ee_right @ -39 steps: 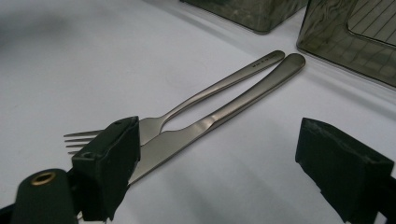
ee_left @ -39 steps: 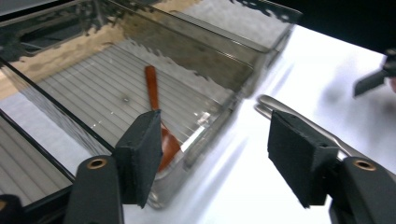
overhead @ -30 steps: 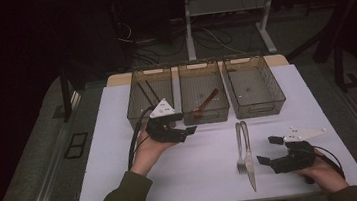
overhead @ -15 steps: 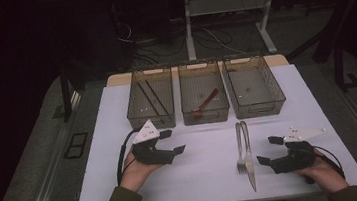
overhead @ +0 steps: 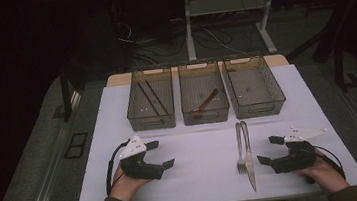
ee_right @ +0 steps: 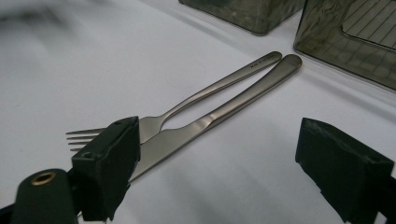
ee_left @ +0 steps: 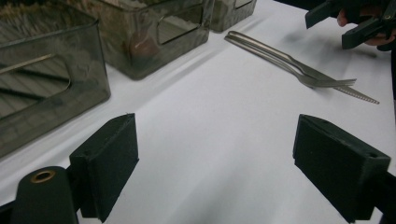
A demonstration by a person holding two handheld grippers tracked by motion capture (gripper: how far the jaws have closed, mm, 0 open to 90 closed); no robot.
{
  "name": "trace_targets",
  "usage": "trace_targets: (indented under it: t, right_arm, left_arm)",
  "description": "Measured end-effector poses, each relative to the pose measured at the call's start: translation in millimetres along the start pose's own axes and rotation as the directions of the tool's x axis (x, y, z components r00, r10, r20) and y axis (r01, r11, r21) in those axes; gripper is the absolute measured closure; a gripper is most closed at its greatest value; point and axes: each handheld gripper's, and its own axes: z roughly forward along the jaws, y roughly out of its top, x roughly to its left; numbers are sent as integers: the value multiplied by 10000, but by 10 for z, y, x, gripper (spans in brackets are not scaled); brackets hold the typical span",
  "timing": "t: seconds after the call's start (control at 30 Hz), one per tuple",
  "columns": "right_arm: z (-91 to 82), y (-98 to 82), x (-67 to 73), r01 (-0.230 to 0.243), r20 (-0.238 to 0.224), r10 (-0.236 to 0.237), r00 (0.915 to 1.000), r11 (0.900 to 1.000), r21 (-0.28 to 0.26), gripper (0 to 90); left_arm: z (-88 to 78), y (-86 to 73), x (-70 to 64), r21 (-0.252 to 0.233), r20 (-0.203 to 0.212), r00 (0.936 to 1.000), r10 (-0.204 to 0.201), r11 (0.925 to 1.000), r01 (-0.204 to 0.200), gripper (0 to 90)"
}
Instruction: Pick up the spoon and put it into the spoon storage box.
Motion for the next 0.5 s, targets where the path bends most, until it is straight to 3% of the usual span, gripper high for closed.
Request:
trace_targets:
  t: [0.2, 0.27, 0.5]
  right_arm:
    - [-2, 7, -3, -107, 0, 107, 9999, 9999, 15, 133]
    - [-5, 25, -3, -253, -91, 252, 9996, 9996, -124, 133]
    - [-9, 125, 4, -366, -223, 371, 9991, 9991, 234, 133]
  left_arm:
    - [-42, -62, 1, -31, -242, 9997, -26, 10000, 25, 18]
    - [-43, -69, 4, 6, -244, 9997, -50, 10000, 50, 9]
    - [-9, -72, -15, 241, -102, 9999, -47, 9997, 50, 0]
